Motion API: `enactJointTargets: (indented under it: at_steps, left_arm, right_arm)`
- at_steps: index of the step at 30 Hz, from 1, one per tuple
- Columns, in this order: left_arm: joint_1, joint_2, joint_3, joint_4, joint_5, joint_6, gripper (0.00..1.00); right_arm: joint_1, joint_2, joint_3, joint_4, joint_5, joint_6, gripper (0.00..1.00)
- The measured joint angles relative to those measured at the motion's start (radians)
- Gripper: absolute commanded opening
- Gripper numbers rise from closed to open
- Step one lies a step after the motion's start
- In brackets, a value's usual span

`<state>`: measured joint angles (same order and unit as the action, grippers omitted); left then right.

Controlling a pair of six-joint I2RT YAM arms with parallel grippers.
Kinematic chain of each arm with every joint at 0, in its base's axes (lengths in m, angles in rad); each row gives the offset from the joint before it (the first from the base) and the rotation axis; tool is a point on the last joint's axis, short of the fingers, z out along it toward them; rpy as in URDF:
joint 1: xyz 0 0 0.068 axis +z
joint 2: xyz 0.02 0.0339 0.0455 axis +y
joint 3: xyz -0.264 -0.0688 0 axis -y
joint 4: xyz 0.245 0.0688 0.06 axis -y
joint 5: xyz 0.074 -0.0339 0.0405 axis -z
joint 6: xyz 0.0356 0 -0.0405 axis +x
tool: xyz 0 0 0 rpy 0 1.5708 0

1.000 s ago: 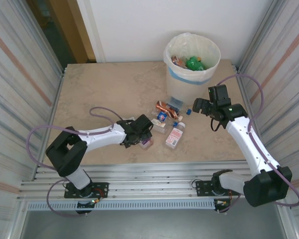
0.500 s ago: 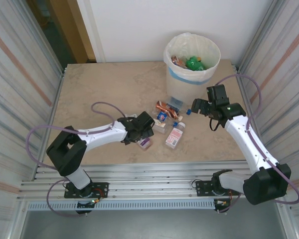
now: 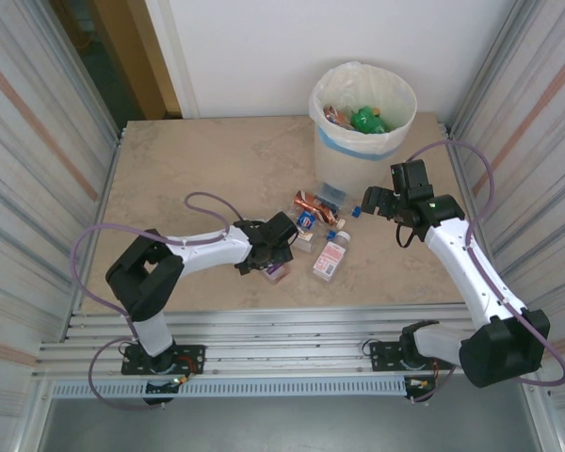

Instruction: Put the plastic bottles in the bin

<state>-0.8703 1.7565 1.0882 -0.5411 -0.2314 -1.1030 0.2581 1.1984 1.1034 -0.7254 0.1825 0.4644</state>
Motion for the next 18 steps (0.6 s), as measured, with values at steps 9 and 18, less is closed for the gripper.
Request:
enactJointTargets:
  at_steps: [9, 18]
  left_arm:
    - [0.0, 0.016, -0.031, -0.004, 0.018, 0.005, 0.84]
    - [0.001, -0.016, -0.071, 0.015, 0.005, 0.01, 0.57]
  right_arm:
    - [0.0, 0.0, 0.0, 0.0, 0.0, 0.0, 0.98]
    - [0.0, 0.0, 0.0, 0.0, 0.0, 0.0, 0.98]
